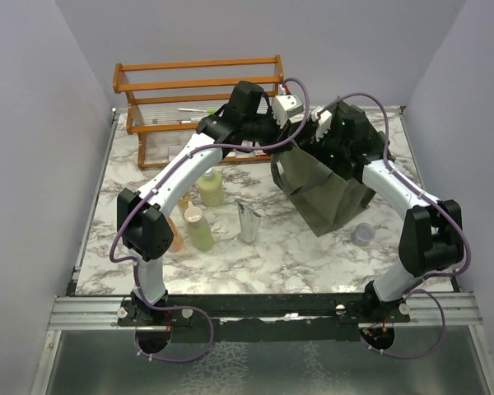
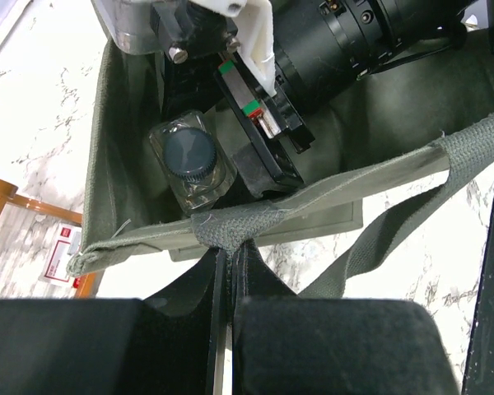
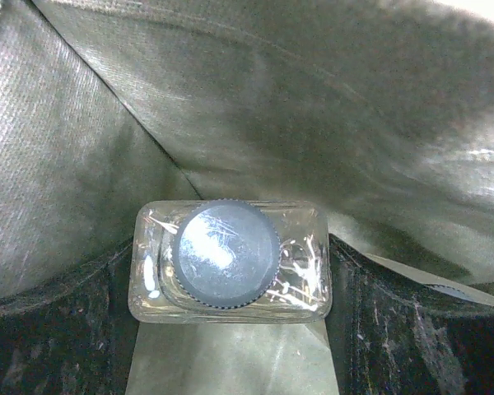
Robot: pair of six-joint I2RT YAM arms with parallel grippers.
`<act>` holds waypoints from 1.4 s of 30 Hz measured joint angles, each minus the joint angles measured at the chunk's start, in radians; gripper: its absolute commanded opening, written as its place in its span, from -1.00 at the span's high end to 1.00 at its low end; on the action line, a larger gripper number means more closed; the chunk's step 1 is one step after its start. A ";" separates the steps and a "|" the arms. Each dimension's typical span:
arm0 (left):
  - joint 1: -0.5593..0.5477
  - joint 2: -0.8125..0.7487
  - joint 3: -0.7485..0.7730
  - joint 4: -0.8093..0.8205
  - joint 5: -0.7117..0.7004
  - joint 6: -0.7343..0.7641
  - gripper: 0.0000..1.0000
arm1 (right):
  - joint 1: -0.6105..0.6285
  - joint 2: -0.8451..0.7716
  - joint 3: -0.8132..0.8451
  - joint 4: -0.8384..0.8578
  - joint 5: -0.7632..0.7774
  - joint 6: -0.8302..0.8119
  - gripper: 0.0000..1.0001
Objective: Place the personal care products into the canvas bag
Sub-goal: Place the care product in the canvas bag.
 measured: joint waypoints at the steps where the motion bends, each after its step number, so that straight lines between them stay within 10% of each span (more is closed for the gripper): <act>1: 0.000 0.000 0.000 0.000 -0.002 0.000 1.00 | 0.001 0.003 0.000 0.003 0.002 -0.001 0.91; 42: 0.000 -0.036 -0.044 0.008 -0.053 0.074 1.00 | 0.027 0.077 0.010 0.032 0.089 -0.011 0.24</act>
